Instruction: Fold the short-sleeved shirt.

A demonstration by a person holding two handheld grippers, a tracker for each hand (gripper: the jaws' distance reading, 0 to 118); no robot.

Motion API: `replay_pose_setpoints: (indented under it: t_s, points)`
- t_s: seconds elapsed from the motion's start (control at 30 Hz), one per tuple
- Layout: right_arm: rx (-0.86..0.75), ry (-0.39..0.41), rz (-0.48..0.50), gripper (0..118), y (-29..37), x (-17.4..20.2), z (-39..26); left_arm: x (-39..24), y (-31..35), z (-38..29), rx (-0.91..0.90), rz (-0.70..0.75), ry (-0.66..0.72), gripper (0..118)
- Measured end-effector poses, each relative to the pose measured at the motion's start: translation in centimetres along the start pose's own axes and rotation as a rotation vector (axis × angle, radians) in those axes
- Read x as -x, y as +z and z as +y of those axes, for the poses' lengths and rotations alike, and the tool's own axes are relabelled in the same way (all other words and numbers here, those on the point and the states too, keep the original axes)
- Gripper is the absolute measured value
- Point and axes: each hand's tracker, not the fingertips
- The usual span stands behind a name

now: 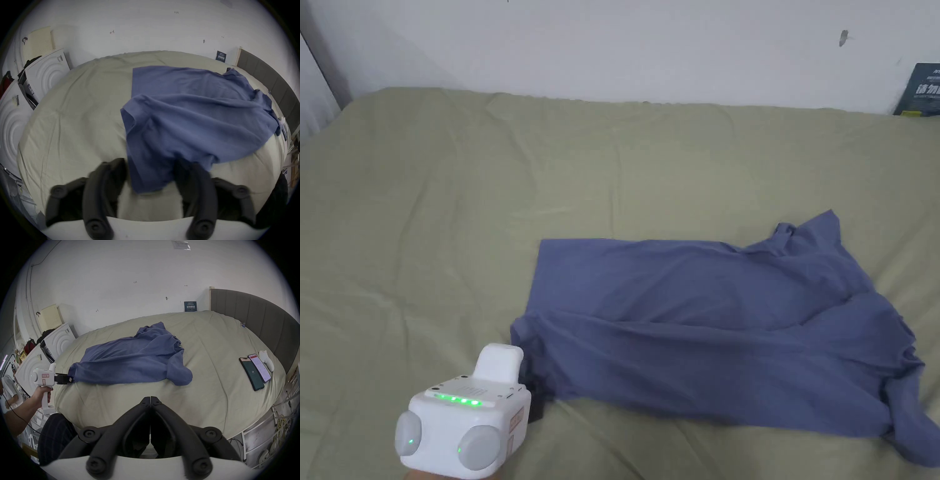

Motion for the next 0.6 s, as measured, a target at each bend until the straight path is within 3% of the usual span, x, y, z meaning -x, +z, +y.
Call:
replay_pose_setpoints:
  t_s: [0.13, 0.4, 0.43, 0.47, 0.5, 0.53, 0.6]
  points:
    - [0.001, 0.011, 0.006, 0, -0.6, -0.5, 0.6, 1.2, 1.2, 0.2, -0.031, -0.040, 0.081, 10]
    - [0.013, 0.056, -0.031, 0, -3.1, -2.1, 3.0, 1.0, 4.4, 2.5, -0.102, -0.081, 0.085, 10]
    - [0.018, 0.058, -0.039, 15, -3.9, -2.5, 3.5, 1.1, 4.4, 2.7, -0.105, -0.087, 0.087, 10]
    - [0.024, 0.056, -0.048, 51, -4.8, -3.0, 3.9, 1.1, 4.4, 2.8, -0.108, -0.083, 0.088, 10]
    - [0.031, 0.051, -0.064, 96, -5.7, -3.6, 4.4, 1.2, 4.4, 3.0, -0.109, -0.081, 0.087, 10]
    - [0.043, 0.049, -0.070, 118, -6.9, -4.3, 4.9, 1.2, 4.3, 3.1, -0.109, -0.084, 0.091, 10]
    - [0.045, 0.036, -0.046, 118, -8.7, -5.8, 5.7, 1.3, 4.1, 3.1, -0.103, -0.088, 0.100, 10]
